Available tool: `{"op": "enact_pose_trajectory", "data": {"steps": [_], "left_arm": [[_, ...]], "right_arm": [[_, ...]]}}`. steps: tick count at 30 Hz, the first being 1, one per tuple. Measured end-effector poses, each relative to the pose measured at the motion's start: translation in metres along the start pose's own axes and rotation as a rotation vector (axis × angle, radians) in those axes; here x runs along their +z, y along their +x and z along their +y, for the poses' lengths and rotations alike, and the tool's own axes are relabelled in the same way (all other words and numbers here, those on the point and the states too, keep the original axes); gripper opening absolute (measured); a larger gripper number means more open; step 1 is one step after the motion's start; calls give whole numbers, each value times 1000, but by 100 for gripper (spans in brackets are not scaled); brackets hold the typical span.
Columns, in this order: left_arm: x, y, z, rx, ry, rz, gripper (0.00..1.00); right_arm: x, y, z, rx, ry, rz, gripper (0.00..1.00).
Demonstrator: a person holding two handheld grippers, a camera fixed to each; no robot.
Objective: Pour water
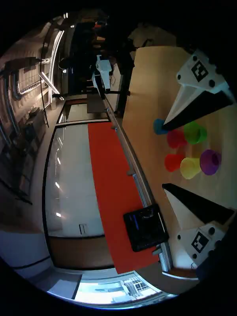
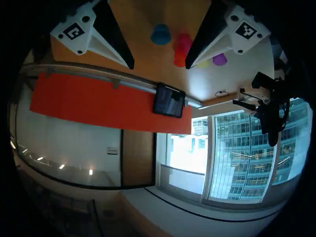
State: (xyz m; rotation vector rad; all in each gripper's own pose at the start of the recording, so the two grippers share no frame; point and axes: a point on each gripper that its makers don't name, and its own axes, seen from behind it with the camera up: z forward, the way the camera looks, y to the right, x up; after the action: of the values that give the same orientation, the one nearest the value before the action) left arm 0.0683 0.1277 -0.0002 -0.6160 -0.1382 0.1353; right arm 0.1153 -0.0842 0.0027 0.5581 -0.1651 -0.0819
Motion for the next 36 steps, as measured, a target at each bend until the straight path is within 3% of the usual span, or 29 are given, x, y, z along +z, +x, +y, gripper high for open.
{"op": "enact_pose_trajectory", "data": {"steps": [11,26,36], "left_arm": [[10,-22,26,-4,-101,-48,99],[29,-70,58,43,-194,-167,99],[42,-97,67,63,-240,-238,99]], "right_arm": [[13,-25,-2,-29,30,-66,100],[35,-57,-7,-51,77,-145,100],[51,-82,-3,-57,100,-195,100]]}}
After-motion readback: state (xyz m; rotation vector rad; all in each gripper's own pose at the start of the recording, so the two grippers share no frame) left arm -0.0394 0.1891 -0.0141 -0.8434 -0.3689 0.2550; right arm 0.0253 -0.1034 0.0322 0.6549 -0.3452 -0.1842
